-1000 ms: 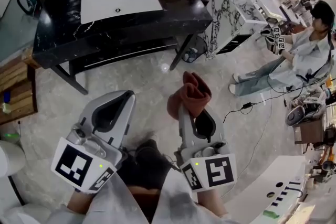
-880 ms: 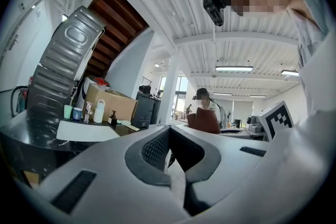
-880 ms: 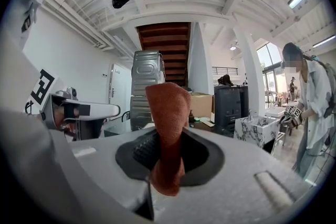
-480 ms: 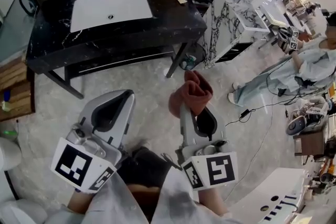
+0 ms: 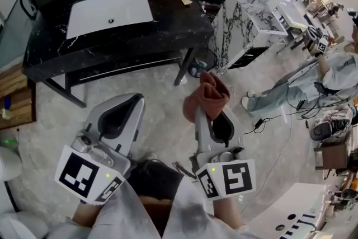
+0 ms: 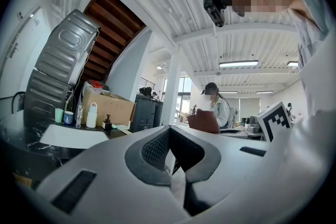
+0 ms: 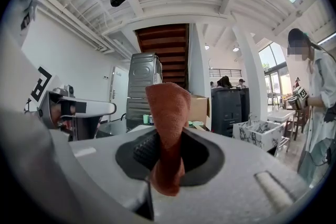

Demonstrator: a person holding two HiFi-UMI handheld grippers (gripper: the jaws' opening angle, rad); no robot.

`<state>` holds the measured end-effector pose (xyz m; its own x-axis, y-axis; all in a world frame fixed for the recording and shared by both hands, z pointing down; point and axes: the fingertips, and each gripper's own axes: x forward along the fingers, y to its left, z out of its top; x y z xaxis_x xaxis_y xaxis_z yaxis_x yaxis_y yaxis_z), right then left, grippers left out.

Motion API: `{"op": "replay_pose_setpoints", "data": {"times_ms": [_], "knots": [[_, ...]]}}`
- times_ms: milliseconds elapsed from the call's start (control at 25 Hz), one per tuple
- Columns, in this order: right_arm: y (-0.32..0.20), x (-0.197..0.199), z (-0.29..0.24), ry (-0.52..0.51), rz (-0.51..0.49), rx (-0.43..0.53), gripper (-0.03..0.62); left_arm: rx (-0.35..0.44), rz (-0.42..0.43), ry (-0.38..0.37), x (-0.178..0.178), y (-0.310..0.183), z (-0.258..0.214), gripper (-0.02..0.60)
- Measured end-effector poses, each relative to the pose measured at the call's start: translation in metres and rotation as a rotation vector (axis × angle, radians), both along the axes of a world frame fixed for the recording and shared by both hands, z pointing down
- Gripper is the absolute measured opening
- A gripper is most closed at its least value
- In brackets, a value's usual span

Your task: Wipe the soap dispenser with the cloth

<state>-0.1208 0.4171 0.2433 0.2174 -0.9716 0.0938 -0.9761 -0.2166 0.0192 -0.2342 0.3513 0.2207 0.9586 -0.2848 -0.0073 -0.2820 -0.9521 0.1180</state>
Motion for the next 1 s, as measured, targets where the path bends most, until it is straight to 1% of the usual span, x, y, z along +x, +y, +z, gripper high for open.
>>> {"op": "replay_pose_setpoints", "data": {"times_ms": [120,280,720,1000], "knots": [[0.005,0.008,-0.001,0.006,0.005,0.008,0.075,0.015,0.01,-0.002,0.012,0.005,-0.001,0.003],[0.015,0.017,-0.001,-0.003,0.018,0.016,0.075,0.064,0.027,-0.021,0.023,0.015,-0.006,0.003],[0.033,0.028,0.004,-0.014,0.082,0.018,0.075,0.063,0.086,-0.018,0.038,0.024,-0.009,0.003],[0.029,0.042,0.007,0.005,0.118,0.004,0.075,0.052,0.129,-0.002,0.055,0.015,-0.007,0.003]]}}
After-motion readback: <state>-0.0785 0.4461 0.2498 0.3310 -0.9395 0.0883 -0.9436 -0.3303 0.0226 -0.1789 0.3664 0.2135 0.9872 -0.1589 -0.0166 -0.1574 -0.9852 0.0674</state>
